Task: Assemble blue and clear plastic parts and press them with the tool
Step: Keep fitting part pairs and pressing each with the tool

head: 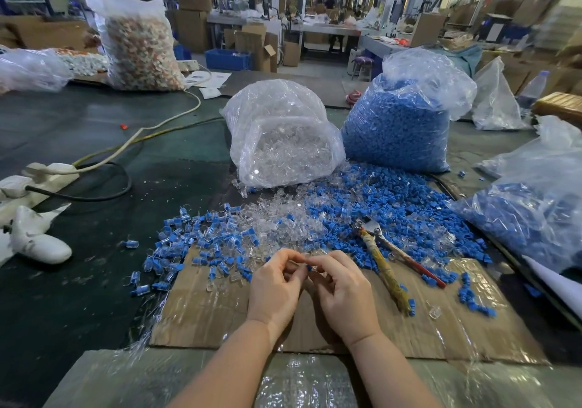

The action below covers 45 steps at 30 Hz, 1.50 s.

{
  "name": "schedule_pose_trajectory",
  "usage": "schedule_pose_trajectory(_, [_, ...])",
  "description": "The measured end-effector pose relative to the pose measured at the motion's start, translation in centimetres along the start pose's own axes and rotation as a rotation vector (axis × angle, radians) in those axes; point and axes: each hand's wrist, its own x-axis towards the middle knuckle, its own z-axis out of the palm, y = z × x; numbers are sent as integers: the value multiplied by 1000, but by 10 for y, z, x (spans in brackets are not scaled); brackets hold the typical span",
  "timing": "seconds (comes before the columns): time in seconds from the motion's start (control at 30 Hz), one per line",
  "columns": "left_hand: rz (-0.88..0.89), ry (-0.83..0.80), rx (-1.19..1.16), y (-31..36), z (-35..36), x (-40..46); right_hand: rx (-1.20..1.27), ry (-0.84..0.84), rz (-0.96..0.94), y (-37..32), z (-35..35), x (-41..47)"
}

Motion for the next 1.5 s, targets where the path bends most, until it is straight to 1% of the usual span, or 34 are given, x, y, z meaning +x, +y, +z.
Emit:
schedule_pose_trajectory(0.13, [-12,3,5,0,0,1,-18,11,15,-2,0,1])
schedule_pose_trajectory(0.23, [-28,6,12,0,0,2,-168,91,40,2,-6,0])
schedule_pose_trajectory(0.3, [-27,11,32,0,0,1,-304,158,137,7,-15,1])
schedule_pose_trajectory(0.33, [-25,10,39,0,0,1,-388,163,226,11,-20,3])
schedule_pose_trajectory(0.37, [-26,7,42,1,0,1,-490,118,347,15,-26,5])
schedule_pose_trajectory(0.43, [-22,7,54,2,0,1,-672,-76,616,25,-38,11])
schedule_pose_trajectory(0.47, [-18,12,61,2,0,1,-701,-160,708,31,-43,13])
schedule_pose_trajectory(0.53, [-15,16,67,4,0,2,-702,-275,788,41,-49,15])
schedule_pose_trajectory(0.63, [-30,20,55,5,0,2,-751,-353,783,45,-52,17])
schedule_pose_trajectory(0.83, [-77,16,13,6,-2,4,-752,-347,767,45,-55,25])
schedule_pose_trajectory(1.13, [-141,6,-69,12,-6,6,-607,-357,822,44,-64,36])
schedule_pose_trajectory(1.27, [-181,0,-106,14,-8,7,-657,-361,783,42,-64,38])
schedule_pose_trajectory(1.37, [-221,12,-159,15,-8,9,-641,-329,747,40,-64,38])
schedule_pose_trajectory(1.5, [-263,0,-204,16,-9,11,-673,-400,745,39,-62,39])
